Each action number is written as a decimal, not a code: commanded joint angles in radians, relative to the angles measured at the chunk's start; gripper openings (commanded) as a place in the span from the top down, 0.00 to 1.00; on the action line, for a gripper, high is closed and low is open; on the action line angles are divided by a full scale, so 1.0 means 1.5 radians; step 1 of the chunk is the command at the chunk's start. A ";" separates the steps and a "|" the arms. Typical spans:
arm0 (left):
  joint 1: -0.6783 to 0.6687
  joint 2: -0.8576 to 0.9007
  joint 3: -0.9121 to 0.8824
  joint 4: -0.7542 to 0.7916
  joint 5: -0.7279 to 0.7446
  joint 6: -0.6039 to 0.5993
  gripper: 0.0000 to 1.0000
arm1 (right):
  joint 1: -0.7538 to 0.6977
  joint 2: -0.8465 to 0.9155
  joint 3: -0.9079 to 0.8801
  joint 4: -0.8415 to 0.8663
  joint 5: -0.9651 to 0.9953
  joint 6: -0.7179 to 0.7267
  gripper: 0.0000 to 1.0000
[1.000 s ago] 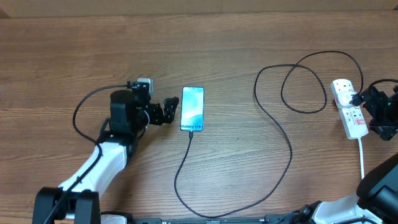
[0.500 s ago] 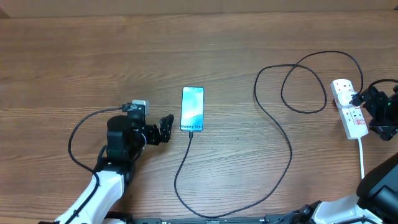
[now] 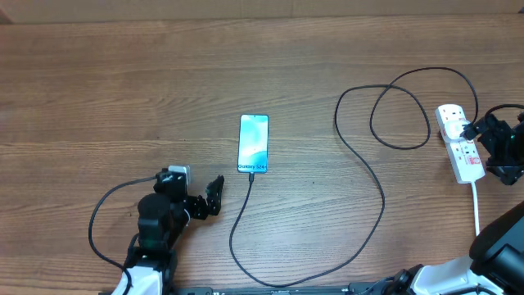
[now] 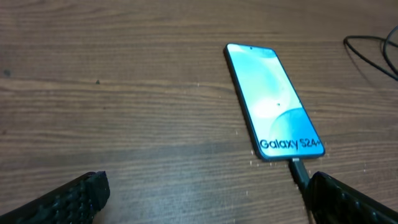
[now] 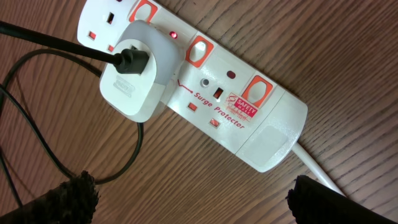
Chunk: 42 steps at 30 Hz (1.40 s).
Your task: Plug charger to phone and switch on socket
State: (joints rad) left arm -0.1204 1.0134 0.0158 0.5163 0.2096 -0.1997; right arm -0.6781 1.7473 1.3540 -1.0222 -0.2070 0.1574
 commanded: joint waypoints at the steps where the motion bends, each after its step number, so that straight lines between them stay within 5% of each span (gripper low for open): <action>1: -0.003 -0.035 -0.008 -0.022 -0.016 0.013 0.00 | 0.003 -0.008 0.014 0.002 -0.005 0.004 0.00; 16: -0.003 -0.366 -0.007 -0.394 -0.063 0.014 0.00 | 0.003 -0.008 0.014 0.002 -0.005 0.004 0.00; 35: -0.003 -0.667 -0.008 -0.392 -0.065 0.048 0.00 | 0.003 -0.008 0.014 0.002 -0.005 0.004 0.00; 42: -0.003 -0.673 -0.007 -0.389 -0.060 0.048 0.00 | 0.003 -0.008 0.014 0.002 -0.005 0.004 0.00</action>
State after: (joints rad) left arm -0.1204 0.0166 0.0082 -0.0650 0.1226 -0.1497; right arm -0.6781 1.7473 1.3540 -1.0218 -0.2073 0.1577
